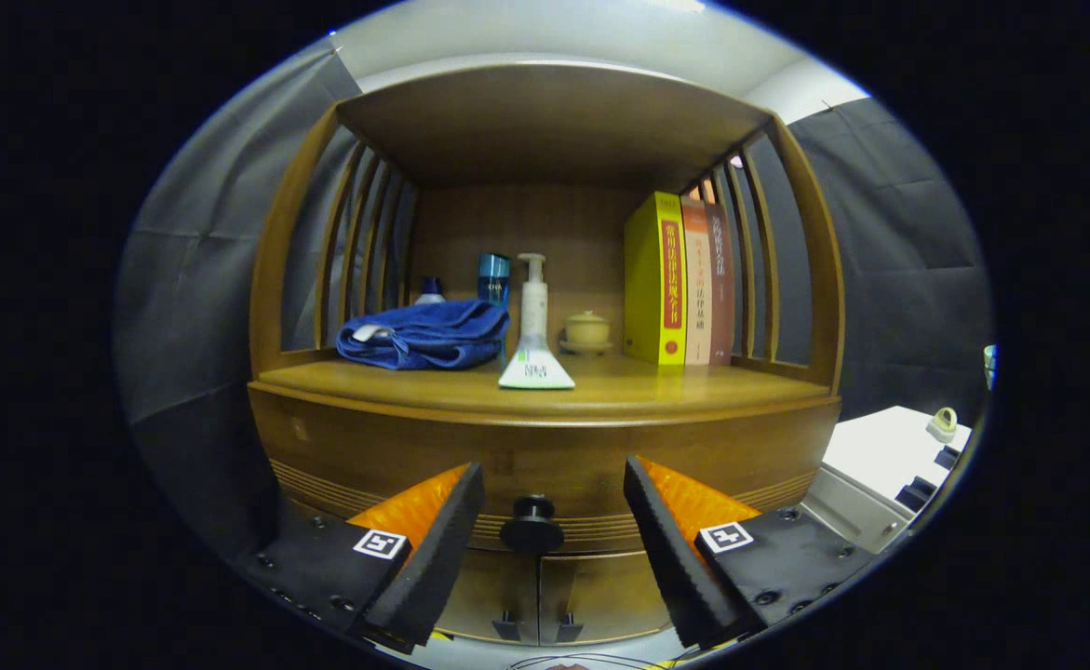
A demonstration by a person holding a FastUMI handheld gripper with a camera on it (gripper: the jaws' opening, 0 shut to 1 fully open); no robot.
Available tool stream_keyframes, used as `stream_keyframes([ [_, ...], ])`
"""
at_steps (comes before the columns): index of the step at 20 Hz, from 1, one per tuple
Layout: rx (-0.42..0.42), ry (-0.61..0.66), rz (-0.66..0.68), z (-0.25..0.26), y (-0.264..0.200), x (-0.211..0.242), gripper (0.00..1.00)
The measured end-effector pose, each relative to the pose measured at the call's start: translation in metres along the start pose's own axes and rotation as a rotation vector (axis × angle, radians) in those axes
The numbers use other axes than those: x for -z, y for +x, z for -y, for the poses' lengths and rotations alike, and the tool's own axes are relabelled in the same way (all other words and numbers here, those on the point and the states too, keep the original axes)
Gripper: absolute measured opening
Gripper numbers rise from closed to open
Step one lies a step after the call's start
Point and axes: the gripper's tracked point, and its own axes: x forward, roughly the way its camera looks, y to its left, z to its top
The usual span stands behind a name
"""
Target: Pull open the drawer, take out the items inside it, and place them on the countertop above the cabinet.
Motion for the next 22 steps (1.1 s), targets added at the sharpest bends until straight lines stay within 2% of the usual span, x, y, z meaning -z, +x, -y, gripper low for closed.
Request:
stream_keyframes([
  [11, 0.013, 0.084, 0.139, 0.014, -0.168, -0.094, 0.96],
  [13, -0.021, 0.105, 0.143, 0.009, -0.195, -0.106, 0.96],
  [18, -0.035, 0.024, 0.177, 0.014, -0.229, -0.138, 0.96],
  [22, -0.059, 0.021, 0.181, 0.008, -0.238, -0.138, 0.96],
])
